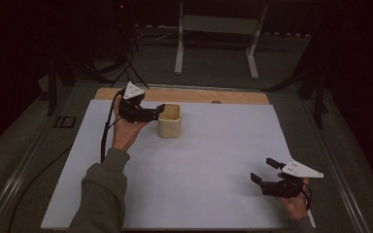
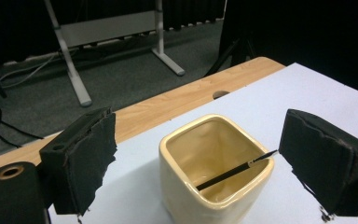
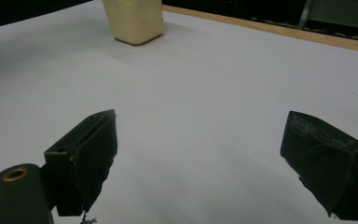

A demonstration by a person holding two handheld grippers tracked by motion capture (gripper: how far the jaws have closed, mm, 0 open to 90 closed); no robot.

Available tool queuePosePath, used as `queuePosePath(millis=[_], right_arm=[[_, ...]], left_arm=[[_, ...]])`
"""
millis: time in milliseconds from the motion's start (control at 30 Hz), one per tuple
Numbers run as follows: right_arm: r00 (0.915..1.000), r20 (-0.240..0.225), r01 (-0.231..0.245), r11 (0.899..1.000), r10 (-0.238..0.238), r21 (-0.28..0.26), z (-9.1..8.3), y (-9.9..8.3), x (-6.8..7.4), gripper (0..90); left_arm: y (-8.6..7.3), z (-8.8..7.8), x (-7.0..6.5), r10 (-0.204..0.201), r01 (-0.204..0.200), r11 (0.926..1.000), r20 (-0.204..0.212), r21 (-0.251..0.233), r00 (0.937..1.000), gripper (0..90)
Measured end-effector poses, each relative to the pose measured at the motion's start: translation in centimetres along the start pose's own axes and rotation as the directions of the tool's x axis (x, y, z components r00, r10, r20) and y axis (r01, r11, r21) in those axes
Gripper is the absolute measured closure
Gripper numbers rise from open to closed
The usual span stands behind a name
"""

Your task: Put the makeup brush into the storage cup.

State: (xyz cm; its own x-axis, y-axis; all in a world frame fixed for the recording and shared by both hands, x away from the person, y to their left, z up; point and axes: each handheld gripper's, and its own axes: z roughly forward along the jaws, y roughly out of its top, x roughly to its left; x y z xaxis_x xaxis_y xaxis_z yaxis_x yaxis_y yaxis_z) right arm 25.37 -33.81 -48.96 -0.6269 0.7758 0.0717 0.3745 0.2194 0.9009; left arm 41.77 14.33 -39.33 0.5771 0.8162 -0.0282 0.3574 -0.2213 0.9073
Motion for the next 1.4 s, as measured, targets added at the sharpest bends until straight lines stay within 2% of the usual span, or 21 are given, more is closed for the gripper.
queuePosePath(millis=[400, 567, 767, 1000, 1133, 1400], right_arm=[[1.0, 0.005, 0.003, 1.0, -0.003, -0.002, 0.0, 0.0, 0.1, 10.8], [1.0, 0.007, 0.002, 1.0, -0.002, -0.005, -0.1, 0.0, 0.0, 10.8], [1.0, 0.008, 0.003, 1.0, -0.003, -0.002, -0.1, 0.0, 0.1, 10.8], [1.0, 0.008, 0.003, 1.0, -0.003, -0.002, 0.0, 0.0, 0.2, 10.8], [1.0, 0.008, 0.004, 1.0, -0.004, -0.005, 0.0, 0.1, 0.2, 10.8], [1.0, 0.01, 0.001, 1.0, -0.001, -0.008, -0.1, 0.1, 0.2, 10.8]], left_arm=[[-0.5, -2.0, 0.3, 0.009, -0.009, 0.9999, -0.022, -0.01, 0.9997, 12.0], [-1.3, -3.3, 0.5, 0.008, -0.008, 0.9998, -0.029, -0.02, 0.9995, 12.0], [-2.5, -4.9, 0.8, -0.012, 0.011, 0.9994, -0.041, -0.033, 0.9991, 12.1], [-4.2, -7.0, 1.2, -0.013, 0.011, 0.9992, -0.054, -0.037, 0.9985, 12.2], [-5.6, -8.1, 1.5, -0.05, 0.048, 0.9983, -0.067, -0.034, 0.9965, 11.5], [-8.6, -10.2, 1.7, -0.092, 0.088, 0.995, -0.08, -0.048, 0.9926, 10.9]])
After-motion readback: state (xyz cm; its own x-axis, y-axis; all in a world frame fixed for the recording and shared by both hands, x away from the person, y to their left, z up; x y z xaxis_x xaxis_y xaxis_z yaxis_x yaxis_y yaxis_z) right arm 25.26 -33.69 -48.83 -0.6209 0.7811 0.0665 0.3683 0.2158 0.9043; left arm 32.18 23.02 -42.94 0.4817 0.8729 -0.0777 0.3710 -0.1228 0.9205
